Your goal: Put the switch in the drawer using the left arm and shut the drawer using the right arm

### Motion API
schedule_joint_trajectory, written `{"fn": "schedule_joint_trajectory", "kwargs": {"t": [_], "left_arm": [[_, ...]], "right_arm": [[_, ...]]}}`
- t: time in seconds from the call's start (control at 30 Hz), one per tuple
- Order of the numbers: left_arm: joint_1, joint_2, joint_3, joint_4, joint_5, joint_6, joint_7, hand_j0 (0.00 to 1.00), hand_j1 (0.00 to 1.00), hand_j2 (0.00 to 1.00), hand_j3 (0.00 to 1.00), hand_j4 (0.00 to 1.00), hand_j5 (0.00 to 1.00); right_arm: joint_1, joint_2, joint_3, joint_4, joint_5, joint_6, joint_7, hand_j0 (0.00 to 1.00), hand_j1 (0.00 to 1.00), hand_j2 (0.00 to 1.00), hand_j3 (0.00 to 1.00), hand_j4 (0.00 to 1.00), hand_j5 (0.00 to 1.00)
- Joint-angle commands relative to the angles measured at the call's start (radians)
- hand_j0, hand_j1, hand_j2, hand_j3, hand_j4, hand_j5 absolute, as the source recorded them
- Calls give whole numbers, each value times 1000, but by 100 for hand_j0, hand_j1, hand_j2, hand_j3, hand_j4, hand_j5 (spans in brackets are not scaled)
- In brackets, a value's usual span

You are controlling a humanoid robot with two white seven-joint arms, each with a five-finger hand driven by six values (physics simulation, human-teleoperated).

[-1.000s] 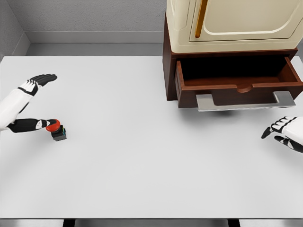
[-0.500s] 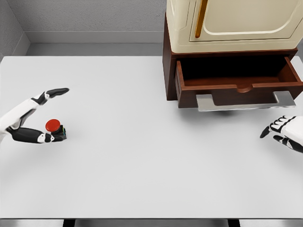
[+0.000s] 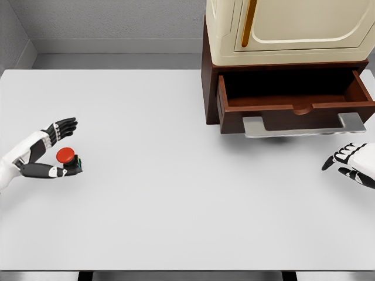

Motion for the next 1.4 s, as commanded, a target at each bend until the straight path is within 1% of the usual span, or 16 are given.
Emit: {"fn": "schedule_joint_trajectory", "kwargs": {"t": [0.0,0.17,0.23,0.33,0.37,0.4,0.47,0.63,0.7,0.73,0.9,0.97,1.23,1.37], "left_arm": [[0,0,0,22,6,4,0,100,100,100,100,100,100],[-6,-6,0,85,-2,4,0,100,100,100,100,100,100],[-8,-20,0,113,-26,4,0,100,100,100,100,100,100],[-8,-39,0,115,-60,4,0,100,100,100,100,100,100],[-8,-40,-2,113,-60,2,0,100,100,100,100,100,100],[-18,-55,-3,115,-66,4,0,100,100,100,100,100,100],[-31,-72,-2,115,-114,4,0,100,100,100,100,100,100],[-31,-74,2,115,-112,4,0,100,100,100,100,100,100],[-31,-74,3,115,-112,4,0,95,95,95,95,95,95],[-31,-72,5,115,-112,4,0,94,94,94,94,94,94],[-29,-74,20,99,-98,-9,0,94,94,94,94,94,94],[-26,-72,21,99,-65,-16,0,94,94,94,94,94,94],[-8,-74,40,116,-45,-116,0,94,94,94,94,94,94],[9,-74,41,127,-48,-214,0,94,94,94,94,94,94]], "right_arm": [[0,-1,0,0,-7,1,0,54,54,54,54,54,54],[0,-1,0,0,-7,1,0,54,54,54,54,54,54],[0,-1,0,0,-7,1,0,54,54,54,54,54,54],[0,-3,0,-2,-7,1,0,54,54,54,54,54,54],[0,-3,0,0,-7,1,0,54,54,54,54,54,54],[-2,-3,-2,-2,-7,1,0,54,54,54,54,54,54],[0,-4,-2,-8,-7,1,0,54,54,54,54,54,54],[0,-4,-2,-14,-7,1,0,54,54,54,54,54,54],[0,-4,-2,-16,-7,1,0,54,54,54,54,54,54],[0,-4,-2,-16,-7,1,0,54,54,54,54,54,54],[0,-6,-2,-16,-7,1,0,53,53,53,53,53,53],[0,-6,-8,-14,-7,1,0,53,53,53,53,53,53],[5,-4,-15,-14,-7,1,0,52,52,52,52,52,52],[5,-4,-15,-14,-7,1,0,52,52,52,52,52,52]]}}
